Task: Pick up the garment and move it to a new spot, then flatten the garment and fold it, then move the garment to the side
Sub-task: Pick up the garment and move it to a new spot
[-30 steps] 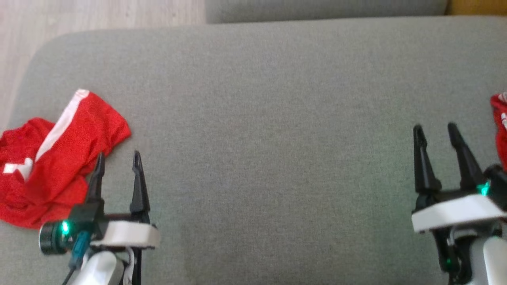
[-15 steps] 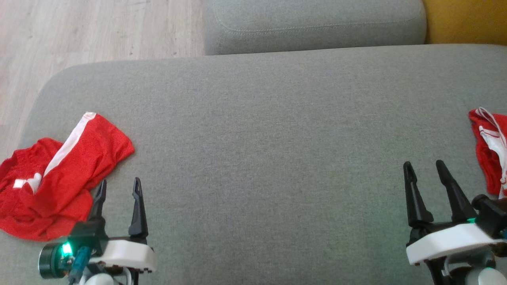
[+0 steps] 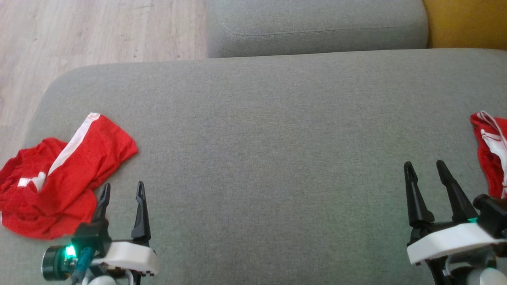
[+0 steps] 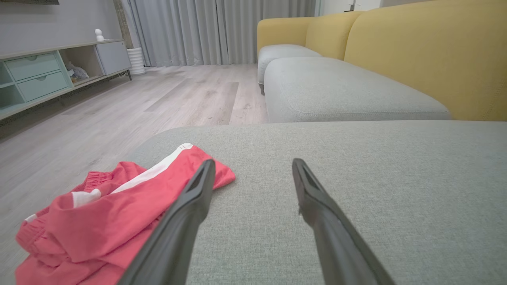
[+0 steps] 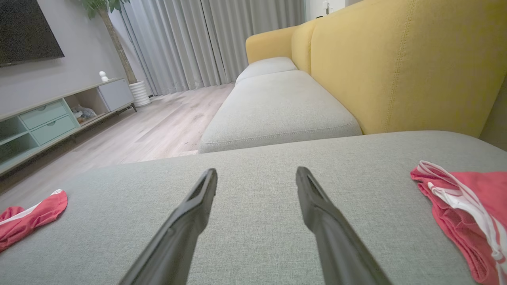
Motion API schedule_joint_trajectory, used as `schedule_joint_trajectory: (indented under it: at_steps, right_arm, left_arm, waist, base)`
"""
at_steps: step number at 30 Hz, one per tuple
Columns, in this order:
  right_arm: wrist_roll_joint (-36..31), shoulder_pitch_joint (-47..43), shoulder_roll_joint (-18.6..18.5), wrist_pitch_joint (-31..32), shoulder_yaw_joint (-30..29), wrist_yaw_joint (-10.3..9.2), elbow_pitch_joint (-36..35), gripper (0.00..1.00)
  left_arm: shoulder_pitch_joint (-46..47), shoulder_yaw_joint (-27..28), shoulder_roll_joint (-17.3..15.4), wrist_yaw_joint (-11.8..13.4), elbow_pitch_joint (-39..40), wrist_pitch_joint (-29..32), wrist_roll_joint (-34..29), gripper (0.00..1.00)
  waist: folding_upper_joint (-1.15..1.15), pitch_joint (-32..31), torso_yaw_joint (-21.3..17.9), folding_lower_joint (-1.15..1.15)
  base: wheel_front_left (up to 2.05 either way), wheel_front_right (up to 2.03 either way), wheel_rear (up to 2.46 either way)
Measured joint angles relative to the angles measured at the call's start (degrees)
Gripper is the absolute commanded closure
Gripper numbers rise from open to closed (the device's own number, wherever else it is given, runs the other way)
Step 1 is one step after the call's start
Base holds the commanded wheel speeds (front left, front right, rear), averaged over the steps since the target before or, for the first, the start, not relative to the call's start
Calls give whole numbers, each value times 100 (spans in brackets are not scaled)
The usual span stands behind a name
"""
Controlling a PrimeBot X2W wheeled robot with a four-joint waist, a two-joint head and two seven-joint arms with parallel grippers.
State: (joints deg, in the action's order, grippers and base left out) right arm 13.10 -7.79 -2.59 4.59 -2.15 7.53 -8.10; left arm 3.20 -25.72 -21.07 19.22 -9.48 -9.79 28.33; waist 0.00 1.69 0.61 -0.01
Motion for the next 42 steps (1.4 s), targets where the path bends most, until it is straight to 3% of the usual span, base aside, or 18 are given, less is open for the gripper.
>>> schedule_joint_trajectory:
  at_steps: [11,16,23,30,36,42]
  right_arm:
    - [-156,0,1,158,12,0,-238,0]
    - [-205,23,-24,275,140,0,-423,0]
    - [-210,216,-213,461,260,0,-573,0]
    - [-249,404,-357,571,387,0,-684,0]
    - [-313,808,-554,800,400,0,-988,0]
    - [-360,1273,-906,1169,223,0,-1421,0]
  left_arm:
    - [102,2,4,19,-65,-84,3,0]
    - [292,141,135,-78,-141,-319,94,0]
    - [565,207,211,-411,-287,-449,-76,0]
    - [718,635,316,-756,-236,-466,-402,0]
    - [1064,783,486,-1043,-765,-466,-431,0]
    - [2303,750,821,-1625,-2033,-466,-378,0]
  waist:
    - [0,49,479,0]
    - [0,103,986,0]
    - [0,200,1838,1]
    - [0,351,2511,0]
    - [0,834,2637,1]
    - [0,1558,2572,2]
  base:
    - [0,0,0]
    - [0,0,0]
    - [0,0,0]
    - [0,0,0]
    - [0,0,0]
    - [0,0,0]
